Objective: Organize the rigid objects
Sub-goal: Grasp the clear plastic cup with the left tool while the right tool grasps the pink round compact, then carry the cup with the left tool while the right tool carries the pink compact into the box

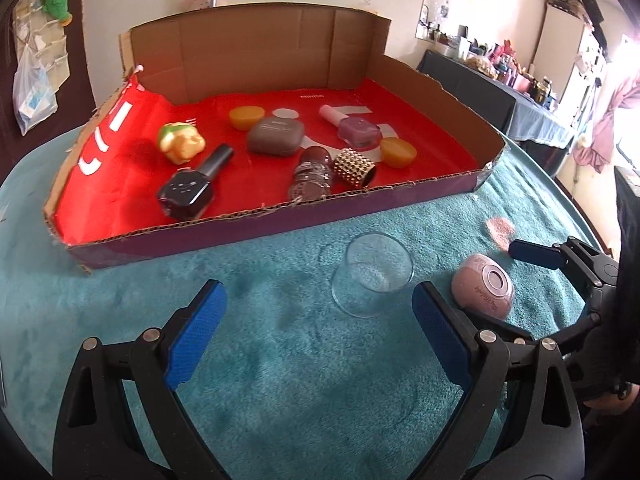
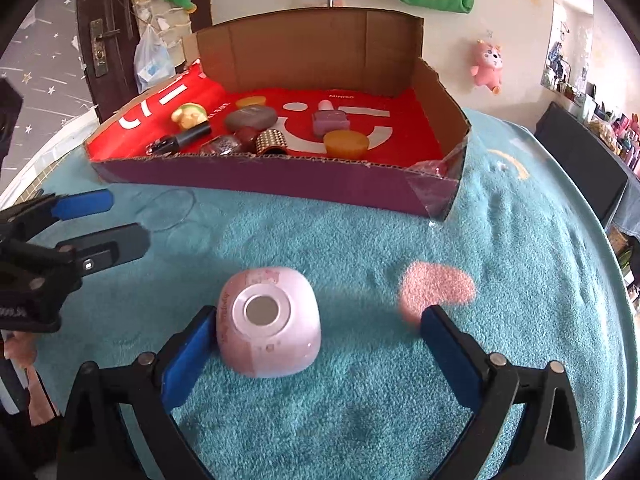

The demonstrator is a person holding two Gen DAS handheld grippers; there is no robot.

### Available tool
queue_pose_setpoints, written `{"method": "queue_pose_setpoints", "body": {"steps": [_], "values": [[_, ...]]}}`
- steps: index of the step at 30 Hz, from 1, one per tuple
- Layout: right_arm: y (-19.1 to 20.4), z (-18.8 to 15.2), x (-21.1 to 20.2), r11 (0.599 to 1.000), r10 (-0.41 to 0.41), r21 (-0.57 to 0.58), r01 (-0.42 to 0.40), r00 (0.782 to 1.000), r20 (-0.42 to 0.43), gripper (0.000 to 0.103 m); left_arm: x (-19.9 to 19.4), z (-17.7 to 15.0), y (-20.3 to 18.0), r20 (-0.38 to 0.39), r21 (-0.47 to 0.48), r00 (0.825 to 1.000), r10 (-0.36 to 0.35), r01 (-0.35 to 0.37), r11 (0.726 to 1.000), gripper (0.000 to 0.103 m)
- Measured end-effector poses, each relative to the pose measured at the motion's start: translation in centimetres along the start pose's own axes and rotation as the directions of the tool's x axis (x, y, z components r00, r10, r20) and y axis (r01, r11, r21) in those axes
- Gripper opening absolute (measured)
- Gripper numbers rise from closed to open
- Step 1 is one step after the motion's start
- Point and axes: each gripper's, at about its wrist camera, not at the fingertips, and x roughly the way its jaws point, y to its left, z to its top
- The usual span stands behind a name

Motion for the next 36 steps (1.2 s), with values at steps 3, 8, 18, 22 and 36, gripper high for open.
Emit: {"method": "queue_pose_setpoints", "body": {"steps": [3,8,18,22,36], "values": [[0.2,-0.2,-0.2,1.000,0.018,-0.010,-0.018,1.000,0.010,0.096,0.6,0.2,-0.8,-0.005,0.016,1.000,-0.004,0.004,1.000,0.095],[0.2,-0.2,-0.3,0.999,0.046,-0.012,-0.046,0.999,0.025,0.081,1.6,0.7,-1.5,-0.023,0.032,0.999,-0.043,0.044,0.999,0.059],[0.4,0.2,-0.6,0.991,0.130,0.022,-0.132,0.990,0.056,0.051,0.8,0.2,-1.5,-0.009,0.038,0.997,-0.074,0.074,0.997,0.039],[0.8,1.0,-0.8,0.993,0.116,0.017,-0.118,0.990,0.079,0.051,-0.3,-0.3,-1.0,0.001,0.034,0.998,-0.061,0.061,0.998,0.039],[2.0,1.9,-0.3,0.994,0.108,0.011,-0.109,0.991,0.082,0.051,-1.6,-1.1,0.7,0.019,0.006,0.999,-0.050,0.050,0.999,0.039]]}}
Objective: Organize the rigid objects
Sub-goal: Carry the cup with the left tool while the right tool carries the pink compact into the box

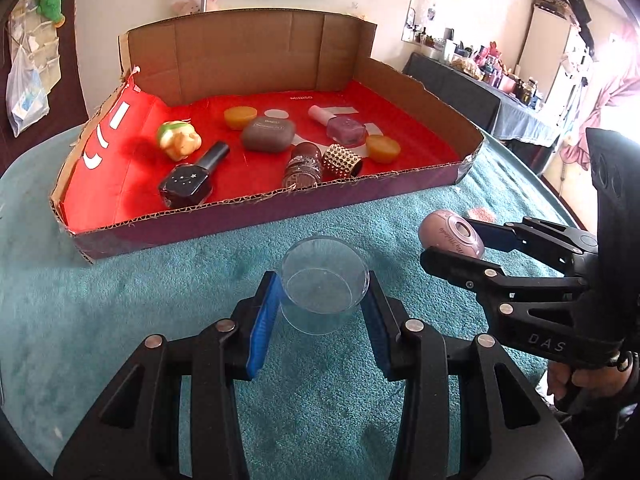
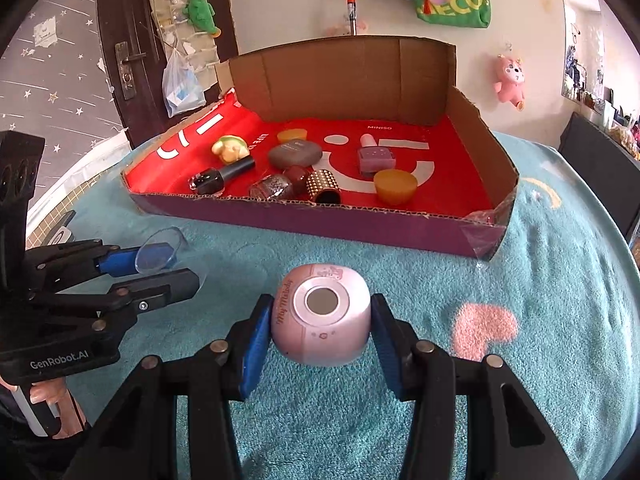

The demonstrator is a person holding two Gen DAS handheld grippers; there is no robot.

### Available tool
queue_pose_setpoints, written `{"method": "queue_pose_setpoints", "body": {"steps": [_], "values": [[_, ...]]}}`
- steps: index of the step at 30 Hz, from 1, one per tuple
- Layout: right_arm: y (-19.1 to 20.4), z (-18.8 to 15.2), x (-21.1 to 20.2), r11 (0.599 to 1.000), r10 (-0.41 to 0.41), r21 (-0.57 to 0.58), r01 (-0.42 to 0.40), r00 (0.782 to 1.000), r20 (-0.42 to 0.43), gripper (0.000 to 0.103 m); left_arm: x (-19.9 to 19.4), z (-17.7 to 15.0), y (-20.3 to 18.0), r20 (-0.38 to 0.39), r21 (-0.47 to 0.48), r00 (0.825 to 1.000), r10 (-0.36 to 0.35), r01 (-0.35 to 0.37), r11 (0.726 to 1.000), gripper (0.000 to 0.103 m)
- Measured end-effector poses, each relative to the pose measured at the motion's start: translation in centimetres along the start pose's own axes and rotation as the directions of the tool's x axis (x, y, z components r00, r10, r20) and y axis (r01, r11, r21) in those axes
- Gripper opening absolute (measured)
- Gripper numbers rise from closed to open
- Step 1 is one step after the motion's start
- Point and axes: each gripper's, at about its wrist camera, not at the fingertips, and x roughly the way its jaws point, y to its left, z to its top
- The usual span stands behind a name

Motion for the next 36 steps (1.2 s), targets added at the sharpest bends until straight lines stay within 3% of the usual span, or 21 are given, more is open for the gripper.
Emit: {"method": "queue_pose_setpoints", "body": {"steps": [12,15,19,21,27,31,36], "values": [[-0.4,0.7,-0.9,1.000,0.019,0.012,-0.020,1.000,0.021,0.051,-0.9,1.0,-0.2,0.021,0.005,0.999,-0.043,0.042,0.999,0.039],[-0.7,2.6,-2.1,0.999,0.042,0.009,-0.043,0.997,0.058,0.051,-1.5,3.2,0.0,0.038,0.010,0.996,-0.080,0.080,0.997,0.039],[-1.8,7.7,-2.6,0.999,0.040,-0.006,-0.039,0.996,0.086,0.051,-0.6,7.7,0.3,0.054,0.057,0.993,-0.108,0.105,0.993,0.039],[-2.7,10.7,-1.5,1.000,0.026,-0.006,-0.026,0.997,0.066,0.051,0.7,10.3,0.5,0.051,0.088,0.992,-0.118,0.113,0.990,0.039],[-4.6,17.8,4.8,0.999,-0.050,-0.015,0.049,0.997,-0.055,0.051,6.6,16.3,1.8,-0.079,0.103,0.992,-0.102,0.110,0.989,0.039],[-5.7,20.5,8.7,0.995,-0.096,-0.017,0.094,0.985,-0.144,0.051,9.9,18.1,2.3,-0.128,0.129,0.990,-0.052,0.068,0.989,0.039],[-6.6,22.1,12.5,0.990,-0.143,-0.021,0.142,0.960,-0.240,0.051,12.5,18.7,2.9,-0.172,0.108,0.984,-0.052,0.071,0.992,0.039]]}}
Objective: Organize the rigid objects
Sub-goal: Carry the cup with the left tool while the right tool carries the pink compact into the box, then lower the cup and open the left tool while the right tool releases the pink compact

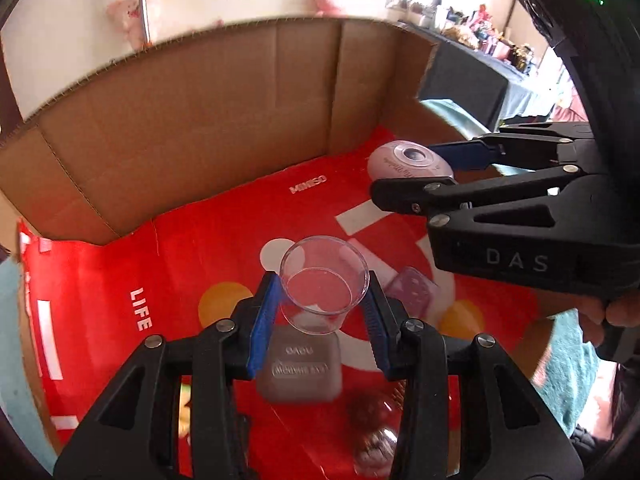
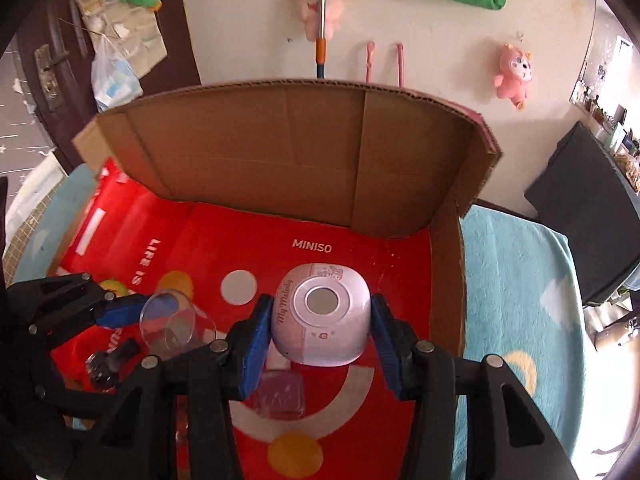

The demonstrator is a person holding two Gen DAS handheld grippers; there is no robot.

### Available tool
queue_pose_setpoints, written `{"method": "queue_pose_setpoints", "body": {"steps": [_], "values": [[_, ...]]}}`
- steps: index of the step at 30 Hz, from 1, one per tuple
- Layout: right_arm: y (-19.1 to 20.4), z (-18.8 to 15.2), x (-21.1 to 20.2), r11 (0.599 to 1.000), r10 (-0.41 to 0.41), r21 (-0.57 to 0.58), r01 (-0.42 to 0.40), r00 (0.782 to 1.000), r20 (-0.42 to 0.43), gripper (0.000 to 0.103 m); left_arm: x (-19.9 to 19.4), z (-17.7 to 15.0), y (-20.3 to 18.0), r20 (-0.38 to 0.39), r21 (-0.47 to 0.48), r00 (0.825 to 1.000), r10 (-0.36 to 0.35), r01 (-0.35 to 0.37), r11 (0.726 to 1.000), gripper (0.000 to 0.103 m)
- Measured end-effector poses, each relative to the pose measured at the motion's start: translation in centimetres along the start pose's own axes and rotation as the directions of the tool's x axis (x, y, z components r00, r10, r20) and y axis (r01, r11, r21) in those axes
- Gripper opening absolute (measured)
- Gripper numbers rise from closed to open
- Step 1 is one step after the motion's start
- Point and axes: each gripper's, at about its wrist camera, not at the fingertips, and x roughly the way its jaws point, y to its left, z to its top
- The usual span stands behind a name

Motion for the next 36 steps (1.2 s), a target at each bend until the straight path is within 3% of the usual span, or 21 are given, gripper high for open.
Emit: {"method": "queue_pose_setpoints", "body": {"steps": [14,18,36], "values": [[-0.4,1.0,5.1,0.998,-0.049,0.028,0.053,0.990,-0.133,0.051,3.6,0.8,1.5,-0.070,-0.102,0.997,-0.035,0.027,0.994,0.039],[-0.2,0.8,5.8,0.998,-0.059,0.017,0.062,0.985,-0.163,0.051,4.0,0.8,1.5,-0.078,-0.087,0.997,-0.009,0.002,0.996,0.040],[-1.3,0.8,6.6,0.998,-0.061,0.022,0.066,0.983,-0.170,0.051,4.2,1.2,0.3,-0.089,-0.071,0.996,0.002,-0.009,0.997,0.040]]}}
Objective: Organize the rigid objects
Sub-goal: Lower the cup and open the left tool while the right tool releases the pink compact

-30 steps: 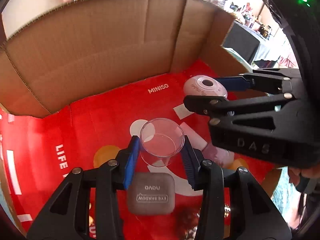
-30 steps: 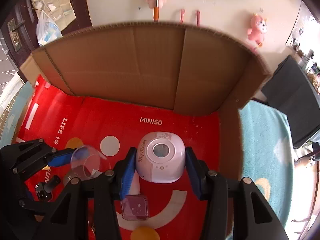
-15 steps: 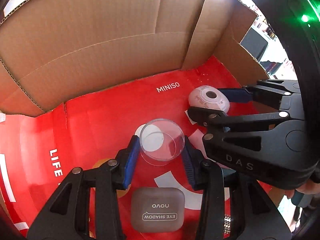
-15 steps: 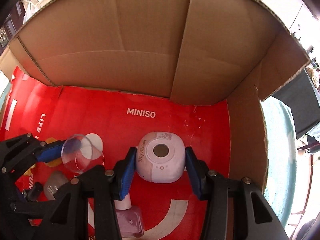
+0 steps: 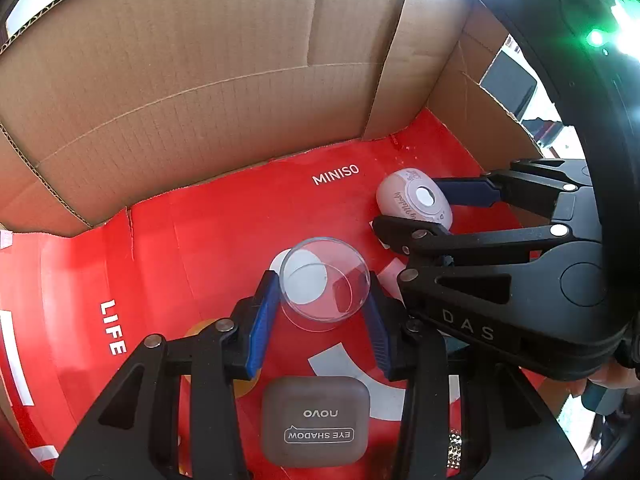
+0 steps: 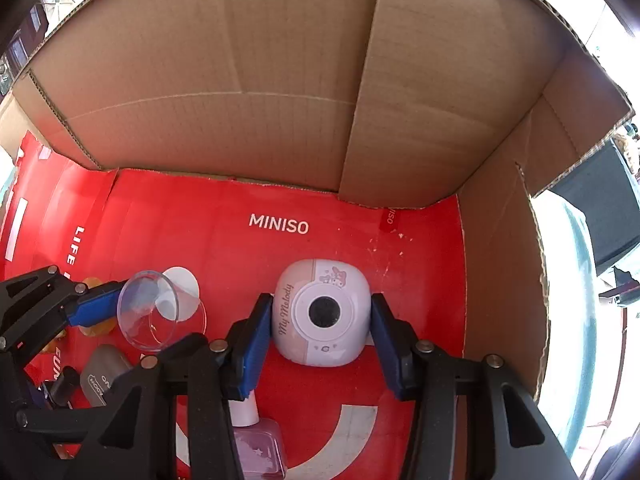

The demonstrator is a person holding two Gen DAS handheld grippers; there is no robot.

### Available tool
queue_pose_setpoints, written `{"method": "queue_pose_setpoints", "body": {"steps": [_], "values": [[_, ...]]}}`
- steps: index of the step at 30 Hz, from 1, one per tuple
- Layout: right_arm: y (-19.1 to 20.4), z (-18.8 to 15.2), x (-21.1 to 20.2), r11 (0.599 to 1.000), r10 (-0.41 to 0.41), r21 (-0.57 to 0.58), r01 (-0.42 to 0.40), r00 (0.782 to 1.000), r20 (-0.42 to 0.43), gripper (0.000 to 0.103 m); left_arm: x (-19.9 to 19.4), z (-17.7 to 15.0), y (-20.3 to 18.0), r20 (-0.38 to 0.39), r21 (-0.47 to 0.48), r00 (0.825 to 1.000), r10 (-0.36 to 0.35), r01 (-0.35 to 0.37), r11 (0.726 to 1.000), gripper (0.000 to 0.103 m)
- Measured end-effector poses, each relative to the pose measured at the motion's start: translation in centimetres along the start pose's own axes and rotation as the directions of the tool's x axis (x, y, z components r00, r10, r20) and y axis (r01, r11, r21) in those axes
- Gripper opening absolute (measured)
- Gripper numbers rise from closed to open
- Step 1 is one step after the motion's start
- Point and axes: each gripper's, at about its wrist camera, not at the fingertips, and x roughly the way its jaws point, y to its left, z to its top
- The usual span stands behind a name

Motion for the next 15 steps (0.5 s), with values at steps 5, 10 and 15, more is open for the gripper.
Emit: {"method": "queue_pose_setpoints", "body": {"steps": [5,10,15], "values": [[-0.51,-0.05,0.24,1.000,0.001,-0.002,-0.001,1.000,0.002,0.051,0.18,0.46,0.09,0.000,-0.002,1.000,0.002,-0.002,1.000,0.040],[-0.19,-0.07,0.24,1.000,-0.001,-0.003,0.001,1.000,0.001,0.051,0.18,0.43,0.18,0.000,0.000,1.000,0.004,-0.004,1.000,0.040],[-0.25,-0.06,0.21,1.000,-0.001,-0.003,0.001,1.000,0.001,0.051,0.12,0.33,0.02,0.002,0.002,1.000,0.013,-0.013,1.000,0.040]]}}
